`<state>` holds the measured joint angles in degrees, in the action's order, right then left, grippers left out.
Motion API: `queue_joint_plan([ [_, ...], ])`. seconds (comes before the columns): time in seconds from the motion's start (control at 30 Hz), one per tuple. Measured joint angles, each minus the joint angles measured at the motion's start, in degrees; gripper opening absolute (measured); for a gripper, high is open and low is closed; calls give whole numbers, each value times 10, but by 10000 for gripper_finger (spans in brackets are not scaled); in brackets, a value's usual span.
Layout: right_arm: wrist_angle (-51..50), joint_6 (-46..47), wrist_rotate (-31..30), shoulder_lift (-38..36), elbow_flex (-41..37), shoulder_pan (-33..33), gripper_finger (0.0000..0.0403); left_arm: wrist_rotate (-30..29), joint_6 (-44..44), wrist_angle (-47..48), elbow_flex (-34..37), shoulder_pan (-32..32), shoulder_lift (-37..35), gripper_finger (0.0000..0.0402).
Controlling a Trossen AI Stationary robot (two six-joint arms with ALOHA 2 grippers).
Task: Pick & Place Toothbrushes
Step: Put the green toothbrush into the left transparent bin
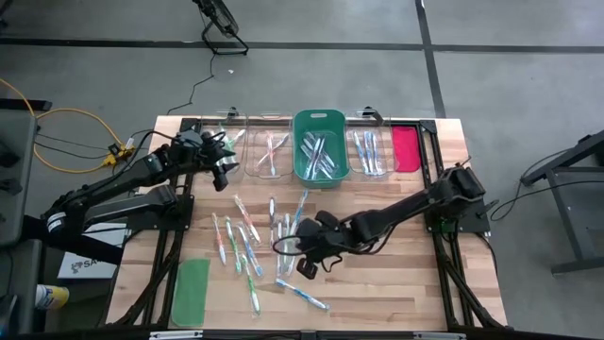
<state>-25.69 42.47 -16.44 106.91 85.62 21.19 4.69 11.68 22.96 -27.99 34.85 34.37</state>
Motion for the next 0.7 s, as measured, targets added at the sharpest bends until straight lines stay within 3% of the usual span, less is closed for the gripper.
queue_joint_plan([
  [0.17,15,-52,-33,-21,0,-7,3,57,1,-51,0,-19,2,163],
  [0.53,102,-169,-32,-35,0,-45,3,36,17,-223,0,-200,97,163],
  [0.7,112,-192,-32,-36,0,-56,3,23,33,-293,0,-250,156,163],
])
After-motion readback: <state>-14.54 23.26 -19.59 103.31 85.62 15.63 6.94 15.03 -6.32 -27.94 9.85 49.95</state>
